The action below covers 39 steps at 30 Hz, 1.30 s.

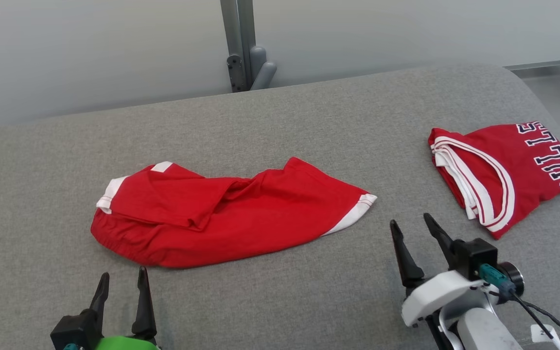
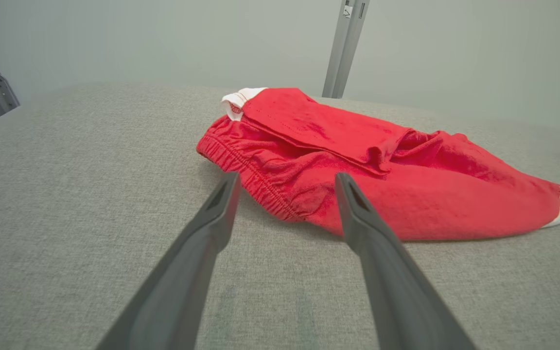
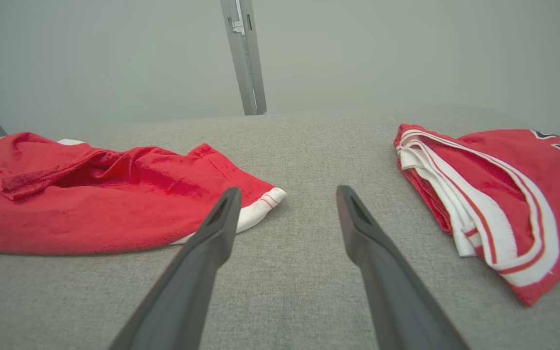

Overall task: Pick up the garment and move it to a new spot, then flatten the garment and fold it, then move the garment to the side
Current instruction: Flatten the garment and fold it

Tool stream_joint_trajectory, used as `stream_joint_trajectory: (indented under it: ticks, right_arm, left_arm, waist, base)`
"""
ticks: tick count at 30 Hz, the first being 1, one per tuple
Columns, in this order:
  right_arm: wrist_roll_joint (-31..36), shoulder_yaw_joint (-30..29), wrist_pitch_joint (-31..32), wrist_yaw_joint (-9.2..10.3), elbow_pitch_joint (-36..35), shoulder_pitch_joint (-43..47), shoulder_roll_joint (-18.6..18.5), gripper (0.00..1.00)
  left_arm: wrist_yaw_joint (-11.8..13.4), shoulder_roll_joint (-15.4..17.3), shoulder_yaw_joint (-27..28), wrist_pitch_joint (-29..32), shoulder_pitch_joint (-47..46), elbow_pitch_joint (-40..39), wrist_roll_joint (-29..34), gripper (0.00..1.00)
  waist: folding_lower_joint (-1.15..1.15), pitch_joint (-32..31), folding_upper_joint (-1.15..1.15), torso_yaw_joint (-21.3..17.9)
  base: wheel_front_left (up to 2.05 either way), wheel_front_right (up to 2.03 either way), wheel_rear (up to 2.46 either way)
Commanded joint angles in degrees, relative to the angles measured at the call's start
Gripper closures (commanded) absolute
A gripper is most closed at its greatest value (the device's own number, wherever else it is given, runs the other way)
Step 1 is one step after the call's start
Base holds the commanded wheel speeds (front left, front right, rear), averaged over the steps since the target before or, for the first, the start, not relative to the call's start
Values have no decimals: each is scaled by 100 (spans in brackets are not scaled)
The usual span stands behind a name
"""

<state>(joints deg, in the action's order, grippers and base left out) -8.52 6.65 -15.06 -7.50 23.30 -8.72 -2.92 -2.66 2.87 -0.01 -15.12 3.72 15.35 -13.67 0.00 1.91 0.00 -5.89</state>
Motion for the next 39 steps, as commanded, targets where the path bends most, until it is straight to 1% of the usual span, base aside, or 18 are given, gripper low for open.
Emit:
stream_joint_trajectory:
  ticks: [1,4,9,12,16,20,23,25,30,38,39]
  right_arm:
    - [16,186,-13,3,-50,-185,-8,0]
    - [-85,704,-13,3,-74,-523,-23,0]
    - [-400,1933,-13,3,260,-1309,-33,0]
    - [-586,2550,-13,4,736,-1779,-81,0]
    - [-826,2987,-12,4,1525,-2303,-102,0]
    - [-1165,2977,-13,5,2000,-2577,-99,0]
    - [-1186,2997,-13,4,2147,-2730,-156,0]
    - [-1054,2938,-13,5,2232,-2850,-243,0]
    - [-888,2765,-13,5,2443,-2961,-331,0]
    - [-621,2593,-13,4,2624,-2806,-424,0]
    - [-600,2587,-14,4,2639,-2810,-416,2]
  left_arm:
    - [-32,10,-53,0,-144,31,-60,0]
    - [-36,10,-258,0,-298,62,-142,0]
    - [-38,11,-696,0,-491,200,-288,0]
    - [-20,13,-987,0,-569,273,-406,0]
    - [-2,9,-1309,0,-594,306,-564,0]
    - [94,10,-1402,0,-560,269,-677,0]
    - [122,9,-1424,0,-505,244,-714,0]
    - [139,7,-1442,0,-501,214,-736,0]
    - [155,7,-1511,0,-505,176,-780,0]
    - [165,7,-1542,0,-503,168,-829,0]
    - [169,8,-1550,0,-523,173,-846,0]
  waist:
    - [0,125,0,141]
    - [0,298,0,422]
    - [0,492,0,1098]
    - [0,591,0,1590]
    - [0,677,0,2193]
    - [0,747,0,2668]
    - [0,837,0,2872]
    - [0,907,0,3007]
    - [0,972,0,3084]
    - [0,981,0,2992]
    - [0,982,0,2980]
  base:
    - [0,0,0]
    - [0,0,0]
    - [0,0,0]
    - [0,0,0]
    - [0,0,0]
    - [0,0,0]
    - [0,0,0]
    - [0,0,0]
    - [0,0,0]
    - [0,0,0]
    - [0,0,0]
